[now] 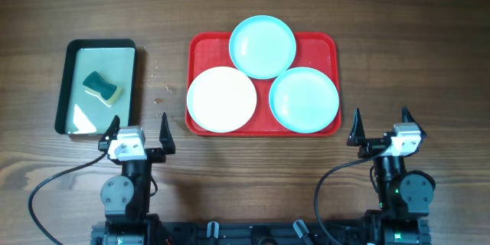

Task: Clean dirty plates on tray and stack at the side

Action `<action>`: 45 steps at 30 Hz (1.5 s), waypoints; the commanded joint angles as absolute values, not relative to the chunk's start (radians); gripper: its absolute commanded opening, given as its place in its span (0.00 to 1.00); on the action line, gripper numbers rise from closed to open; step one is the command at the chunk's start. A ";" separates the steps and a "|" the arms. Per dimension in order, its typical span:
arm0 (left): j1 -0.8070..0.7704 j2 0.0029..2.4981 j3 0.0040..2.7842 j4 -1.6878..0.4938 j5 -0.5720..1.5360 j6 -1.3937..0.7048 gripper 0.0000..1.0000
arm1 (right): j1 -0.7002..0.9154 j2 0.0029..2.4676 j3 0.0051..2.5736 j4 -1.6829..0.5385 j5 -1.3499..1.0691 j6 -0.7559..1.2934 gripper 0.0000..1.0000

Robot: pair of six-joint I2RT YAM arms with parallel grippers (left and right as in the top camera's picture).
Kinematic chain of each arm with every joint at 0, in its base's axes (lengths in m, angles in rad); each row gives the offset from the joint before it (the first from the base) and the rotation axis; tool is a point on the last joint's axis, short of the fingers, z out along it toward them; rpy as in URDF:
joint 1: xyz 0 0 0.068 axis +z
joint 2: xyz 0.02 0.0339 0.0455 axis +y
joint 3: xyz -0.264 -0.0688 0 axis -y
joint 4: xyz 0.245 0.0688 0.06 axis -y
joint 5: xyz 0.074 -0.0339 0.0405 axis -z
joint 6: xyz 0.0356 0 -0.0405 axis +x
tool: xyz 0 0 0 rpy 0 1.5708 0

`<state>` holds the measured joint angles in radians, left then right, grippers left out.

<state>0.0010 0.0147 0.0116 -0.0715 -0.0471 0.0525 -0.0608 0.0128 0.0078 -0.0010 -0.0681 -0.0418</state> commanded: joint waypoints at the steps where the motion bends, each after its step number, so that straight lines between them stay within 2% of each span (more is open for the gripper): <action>1: -0.005 0.005 0.006 -0.071 -0.035 0.074 1.00 | -0.065 0.009 0.005 0.001 -0.055 -0.025 1.00; 41: -0.005 0.005 0.006 -0.071 -0.035 0.074 1.00 | -0.065 0.009 0.005 0.001 -0.055 -0.025 1.00; 43: -0.005 0.005 0.006 -0.047 0.023 0.062 1.00 | -0.065 0.009 0.005 0.001 -0.055 -0.025 1.00; 45: -0.005 0.005 0.006 -0.033 0.203 0.059 1.00 | -0.065 0.009 0.005 0.001 -0.055 -0.025 1.00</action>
